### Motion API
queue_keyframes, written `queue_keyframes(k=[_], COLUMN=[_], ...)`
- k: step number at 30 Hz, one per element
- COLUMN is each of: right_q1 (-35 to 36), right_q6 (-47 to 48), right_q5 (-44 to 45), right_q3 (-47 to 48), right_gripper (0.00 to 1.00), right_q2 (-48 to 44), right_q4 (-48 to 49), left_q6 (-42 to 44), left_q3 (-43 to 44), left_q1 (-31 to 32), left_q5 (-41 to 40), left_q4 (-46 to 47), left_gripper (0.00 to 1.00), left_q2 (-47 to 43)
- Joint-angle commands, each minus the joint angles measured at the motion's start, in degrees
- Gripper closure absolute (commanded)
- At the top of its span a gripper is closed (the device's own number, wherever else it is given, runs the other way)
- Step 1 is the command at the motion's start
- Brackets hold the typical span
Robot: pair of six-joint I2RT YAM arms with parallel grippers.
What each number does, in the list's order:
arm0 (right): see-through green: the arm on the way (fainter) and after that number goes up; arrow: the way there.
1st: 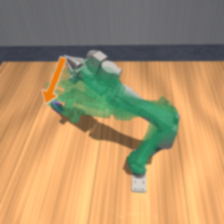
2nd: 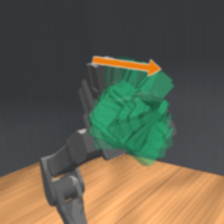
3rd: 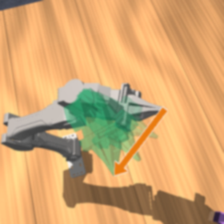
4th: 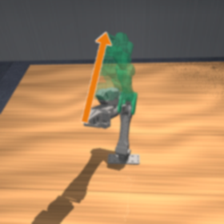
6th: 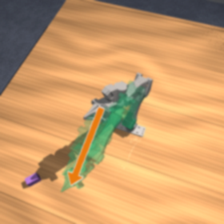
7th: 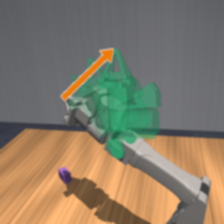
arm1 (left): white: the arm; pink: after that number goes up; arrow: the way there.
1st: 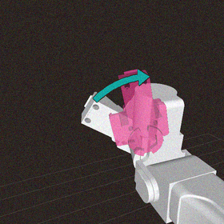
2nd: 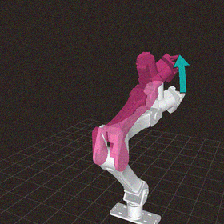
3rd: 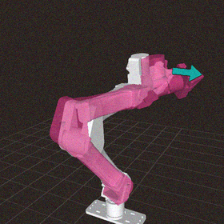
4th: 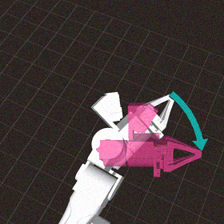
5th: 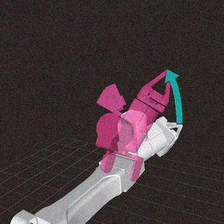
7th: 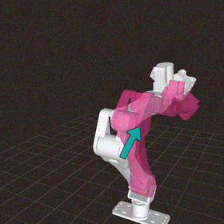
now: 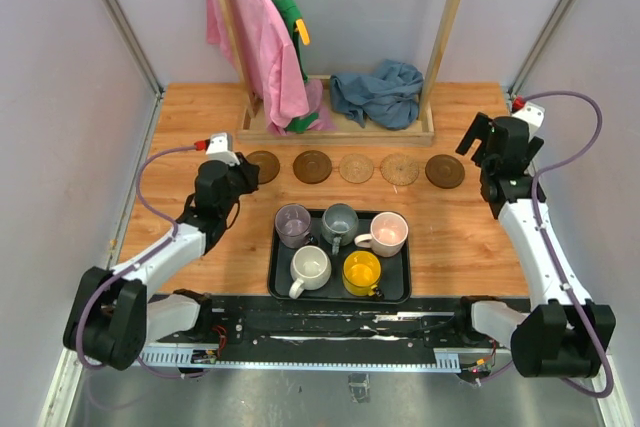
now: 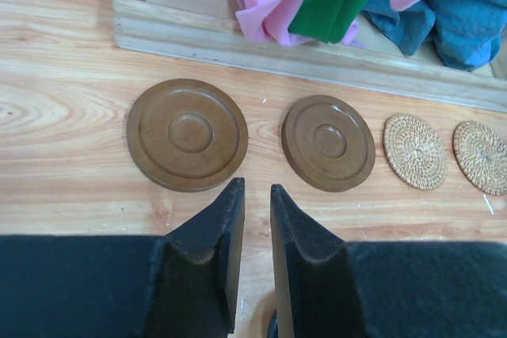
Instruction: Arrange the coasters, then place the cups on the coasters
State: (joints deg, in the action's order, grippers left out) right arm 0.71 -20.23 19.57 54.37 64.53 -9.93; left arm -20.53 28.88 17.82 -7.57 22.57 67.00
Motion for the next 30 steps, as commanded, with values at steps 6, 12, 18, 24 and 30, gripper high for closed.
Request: queue_keyframes(k=[6, 12, 18, 24, 30], right_q1=[-0.8, 2.28, 12.91, 26.01, 34.33], right_q6=[-0.03, 0.31, -0.3, -5.58, -11.55], right_q5=[-1.95, -2.13, 3.36, 4.47, 3.46], right_q3=[-3.59, -4.05, -3.98, -3.4, -4.64], right_gripper=[0.02, 0.01, 0.02, 0.07, 0.09], right_q2=[-6.16, -7.5, -8.21, -6.36, -4.58], right_q4=[-0.87, -6.03, -14.35, -22.32, -28.19], left_q6=[-2.85, -2.59, -2.6, -3.46, -4.92], left_q3=[-3.93, -6.99, -8.94, -10.68, -10.52], left_q1=[0.05, 1.2, 3.38, 4.65, 4.69], left_q5=[-2.97, -0.84, -0.05, 0.97, 1.07], left_q4=[-5.53, -8.29, -11.56, -13.06, -12.55], left_gripper=[0.76, 0.76, 0.75, 0.75, 0.75], left_q2=[-10.57, -16.79, -21.54, -23.78, -22.55])
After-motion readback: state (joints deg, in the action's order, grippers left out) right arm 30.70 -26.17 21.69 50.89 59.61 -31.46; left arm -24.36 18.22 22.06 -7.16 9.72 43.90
